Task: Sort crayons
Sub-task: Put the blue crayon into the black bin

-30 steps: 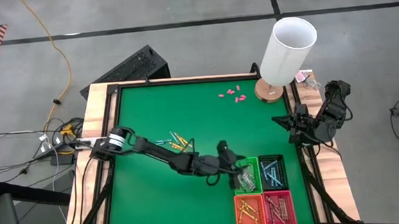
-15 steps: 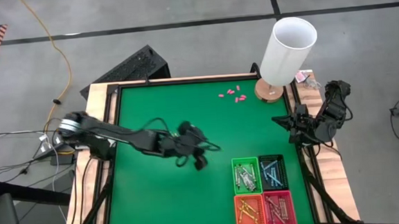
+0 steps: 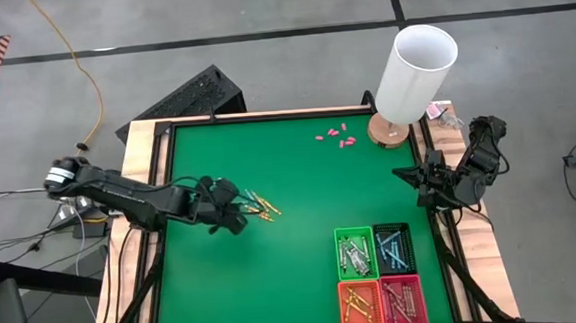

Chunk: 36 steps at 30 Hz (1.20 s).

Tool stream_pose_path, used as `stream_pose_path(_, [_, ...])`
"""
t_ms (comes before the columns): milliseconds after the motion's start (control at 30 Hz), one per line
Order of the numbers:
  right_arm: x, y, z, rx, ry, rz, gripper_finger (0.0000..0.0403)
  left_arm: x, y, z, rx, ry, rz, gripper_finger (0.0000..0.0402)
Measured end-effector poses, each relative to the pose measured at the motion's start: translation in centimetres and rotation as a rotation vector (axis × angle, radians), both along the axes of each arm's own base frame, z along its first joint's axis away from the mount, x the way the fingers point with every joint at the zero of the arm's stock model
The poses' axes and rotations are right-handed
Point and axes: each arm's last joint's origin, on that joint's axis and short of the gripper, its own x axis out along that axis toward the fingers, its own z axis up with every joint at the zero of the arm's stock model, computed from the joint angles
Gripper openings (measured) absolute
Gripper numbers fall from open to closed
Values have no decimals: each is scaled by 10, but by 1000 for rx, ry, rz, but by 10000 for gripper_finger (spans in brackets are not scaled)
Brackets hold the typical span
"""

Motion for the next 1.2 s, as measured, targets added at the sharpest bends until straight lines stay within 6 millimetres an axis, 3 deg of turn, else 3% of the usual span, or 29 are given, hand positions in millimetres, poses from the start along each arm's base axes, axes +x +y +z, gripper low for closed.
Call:
stream_pose_path(167, [0, 0, 0, 1, 0, 0, 0, -21, 4, -37, -56, 71, 82, 120])
stream_pose_path(333, [0, 0, 0, 1, 0, 0, 0, -33, 6, -57, -86, 127, 112, 120])
stream_pose_path(667, [0, 0, 0, 1, 0, 0, 0, -47, 8, -80, -99, 217, 69, 120])
stream_pose_path(1000, [0, 0, 0, 0, 0, 0, 0, -57, 9, -100, -116, 200, 72, 120])
stream_pose_path(1200, [0, 0, 0, 0, 0, 0, 0, -57, 8, -100, -144, 220, 19, 79])
